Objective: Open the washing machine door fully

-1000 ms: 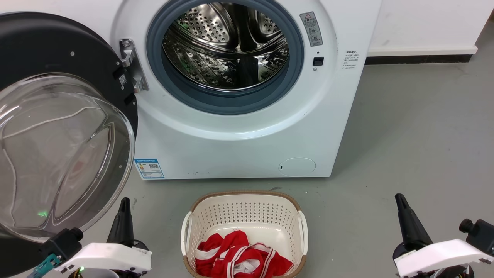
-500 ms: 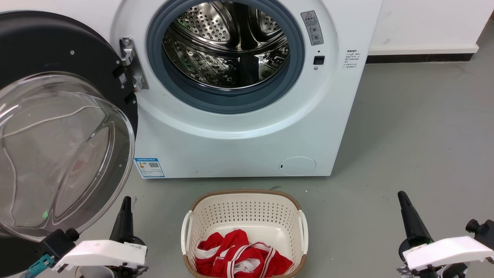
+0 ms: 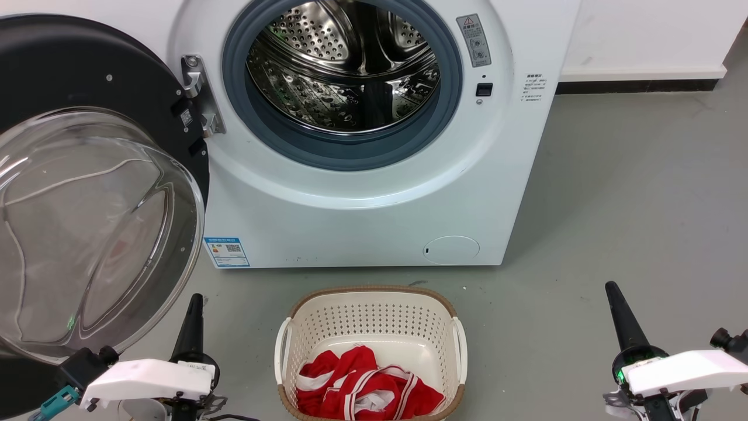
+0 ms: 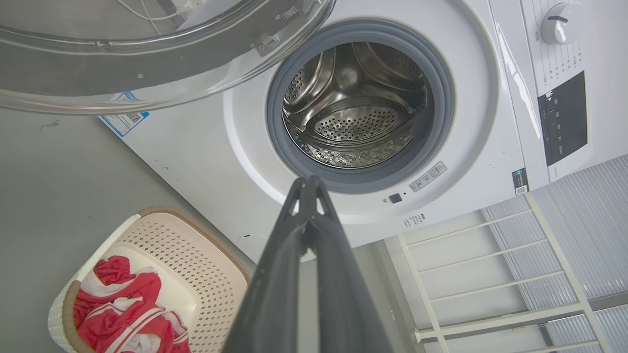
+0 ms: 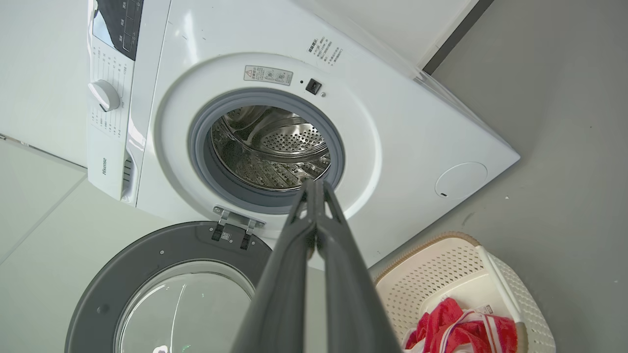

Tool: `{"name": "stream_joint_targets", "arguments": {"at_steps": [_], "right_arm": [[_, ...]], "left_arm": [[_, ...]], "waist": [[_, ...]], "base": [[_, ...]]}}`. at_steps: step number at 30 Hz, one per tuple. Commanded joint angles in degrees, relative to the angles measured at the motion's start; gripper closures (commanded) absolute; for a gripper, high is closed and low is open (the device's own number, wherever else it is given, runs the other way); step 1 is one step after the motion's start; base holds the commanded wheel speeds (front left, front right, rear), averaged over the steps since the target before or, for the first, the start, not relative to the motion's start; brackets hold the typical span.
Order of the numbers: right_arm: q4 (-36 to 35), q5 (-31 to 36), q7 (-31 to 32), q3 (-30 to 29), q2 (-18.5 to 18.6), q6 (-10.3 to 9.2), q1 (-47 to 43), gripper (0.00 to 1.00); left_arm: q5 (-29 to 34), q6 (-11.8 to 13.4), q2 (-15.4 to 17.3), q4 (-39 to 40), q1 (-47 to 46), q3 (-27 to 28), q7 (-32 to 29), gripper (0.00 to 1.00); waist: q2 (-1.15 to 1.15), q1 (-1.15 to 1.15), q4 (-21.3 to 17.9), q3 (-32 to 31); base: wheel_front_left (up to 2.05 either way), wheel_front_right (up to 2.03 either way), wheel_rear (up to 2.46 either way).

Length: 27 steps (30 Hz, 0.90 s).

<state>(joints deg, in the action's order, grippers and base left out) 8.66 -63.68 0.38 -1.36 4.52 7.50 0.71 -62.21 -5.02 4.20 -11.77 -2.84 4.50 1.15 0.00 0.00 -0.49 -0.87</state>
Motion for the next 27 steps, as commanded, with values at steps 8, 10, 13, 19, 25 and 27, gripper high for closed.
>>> {"name": "stream_joint_targets", "arguments": {"at_steps": [8,10,13,19,25,27], "right_arm": [[0.6,-5.6,0.7,-0.6,0.4,-0.01,2.1,1.0],[0.8,-6.8,0.9,-0.7,0.4,-0.01,2.2,1.0],[1.1,-8.5,1.1,-0.8,0.4,-0.01,2.4,1.0],[1.7,-11.7,1.6,-1.1,0.3,0.0,3.0,1.0],[2.3,-14.8,2.1,-1.4,0.3,0.0,3.4,1.0],[2.5,-15.7,2.2,-1.5,0.3,0.0,3.5,1.0]], "left_arm": [[-5.4,-0.6,-0.2,-0.1,-1.8,0.6,-1.4,1.0],[-6.5,-0.7,-0.3,-0.2,-1.9,0.7,-1.6,1.0],[-8.2,-0.9,-0.3,-0.3,-2.0,0.8,-2.1,1.0],[-11.4,-1.1,-0.5,-0.6,-2.4,0.9,-3.0,1.0],[-14.4,-1.4,-0.6,-0.9,-2.6,1.1,-3.7,1.0],[-15.4,-1.5,-0.7,-1.0,-2.7,1.2,-4.0,1.0]], "waist": [[0.0,0.0,0.1,0.1],[0.0,0.0,0.1,0.2],[0.0,0.0,0.1,0.2],[0.0,0.0,0.1,0.3],[0.0,0.0,0.2,0.4],[0.0,0.0,0.2,0.5]], "base": [[0.0,0.0,0.0],[0.0,0.0,0.0],[0.0,0.0,0.0],[0.0,0.0,0.0],[0.0,0.0,0.0],[0.0,0.0,0.0]]}}
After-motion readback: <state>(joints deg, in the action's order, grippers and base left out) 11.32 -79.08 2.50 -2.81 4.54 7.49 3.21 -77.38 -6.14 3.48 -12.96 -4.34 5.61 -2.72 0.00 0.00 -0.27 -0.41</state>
